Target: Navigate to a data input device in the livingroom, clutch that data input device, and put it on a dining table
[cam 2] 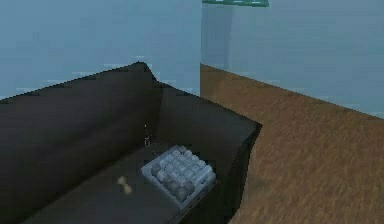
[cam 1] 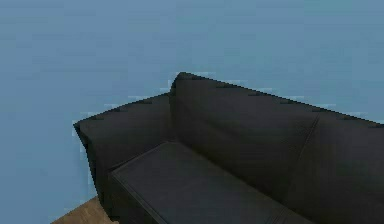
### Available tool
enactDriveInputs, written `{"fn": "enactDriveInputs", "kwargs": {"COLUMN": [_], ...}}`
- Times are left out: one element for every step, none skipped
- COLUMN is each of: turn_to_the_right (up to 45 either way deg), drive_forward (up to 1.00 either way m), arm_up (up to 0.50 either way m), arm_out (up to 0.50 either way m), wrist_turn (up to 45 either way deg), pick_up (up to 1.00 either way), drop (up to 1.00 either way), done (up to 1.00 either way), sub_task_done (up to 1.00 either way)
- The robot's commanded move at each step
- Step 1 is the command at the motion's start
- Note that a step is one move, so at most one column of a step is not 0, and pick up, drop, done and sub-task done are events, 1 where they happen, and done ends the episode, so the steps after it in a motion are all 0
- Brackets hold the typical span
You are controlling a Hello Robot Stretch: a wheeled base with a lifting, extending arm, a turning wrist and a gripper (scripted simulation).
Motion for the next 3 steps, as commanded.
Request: {"fn": "enactDriveInputs", "kwargs": {"turn_to_the_right": [0.0, 0.0, 0.0], "drive_forward": [0.00, 0.00, 0.00], "arm_up": [0.50, 0.14, 0.00], "arm_out": [0.00, 0.00, 0.28], "wrist_turn": [0.0, 0.0, 0.0], "pick_up": [0.00, 0.00, 0.00], "drop": [0.00, 0.00, 0.00], "done": [0.00, 0.00, 0.00], "sub_task_done": [0.00, 0.00, 0.00]}}
